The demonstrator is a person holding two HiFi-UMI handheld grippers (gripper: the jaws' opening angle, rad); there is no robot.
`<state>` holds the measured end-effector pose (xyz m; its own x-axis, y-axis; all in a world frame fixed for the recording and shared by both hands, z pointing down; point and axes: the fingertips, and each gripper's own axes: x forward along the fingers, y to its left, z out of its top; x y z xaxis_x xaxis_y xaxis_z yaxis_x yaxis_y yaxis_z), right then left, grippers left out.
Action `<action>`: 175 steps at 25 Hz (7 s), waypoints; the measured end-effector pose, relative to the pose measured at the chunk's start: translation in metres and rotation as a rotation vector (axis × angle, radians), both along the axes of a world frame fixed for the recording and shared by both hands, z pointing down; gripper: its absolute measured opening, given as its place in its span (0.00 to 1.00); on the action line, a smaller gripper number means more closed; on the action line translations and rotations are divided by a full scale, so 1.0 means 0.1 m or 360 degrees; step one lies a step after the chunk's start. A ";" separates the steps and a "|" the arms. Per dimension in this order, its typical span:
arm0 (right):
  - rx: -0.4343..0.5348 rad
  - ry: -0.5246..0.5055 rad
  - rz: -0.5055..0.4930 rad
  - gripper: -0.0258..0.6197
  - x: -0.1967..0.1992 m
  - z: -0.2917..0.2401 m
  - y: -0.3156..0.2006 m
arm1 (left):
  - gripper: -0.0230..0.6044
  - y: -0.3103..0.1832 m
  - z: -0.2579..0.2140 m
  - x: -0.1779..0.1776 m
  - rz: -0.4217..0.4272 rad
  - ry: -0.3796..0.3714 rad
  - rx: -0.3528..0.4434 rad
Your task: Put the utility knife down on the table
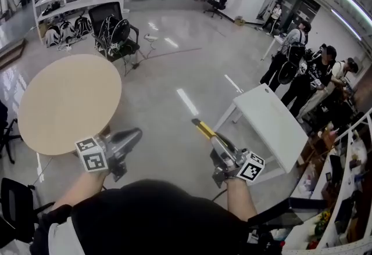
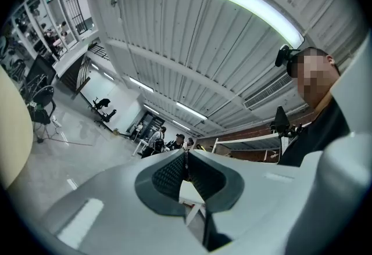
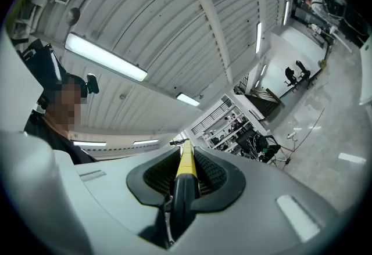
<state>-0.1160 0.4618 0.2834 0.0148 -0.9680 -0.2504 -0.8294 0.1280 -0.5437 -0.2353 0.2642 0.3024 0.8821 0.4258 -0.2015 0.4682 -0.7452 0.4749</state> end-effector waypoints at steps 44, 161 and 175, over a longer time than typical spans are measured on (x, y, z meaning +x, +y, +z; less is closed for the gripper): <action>-0.0089 0.0020 0.0038 0.18 3.39 0.08 -3.14 | 0.06 -3.21 0.21 3.34 0.0015 0.0003 -0.0063; -0.0984 0.0356 -0.2325 0.18 -1.35 5.02 -14.78 | 0.05 -10.50 4.26 -0.64 -0.2503 -0.0601 -0.0585; -0.0738 0.0734 -0.2098 0.67 -1.28 4.80 -15.01 | 0.05 -10.51 4.28 -0.61 -0.2477 -0.0555 -0.0603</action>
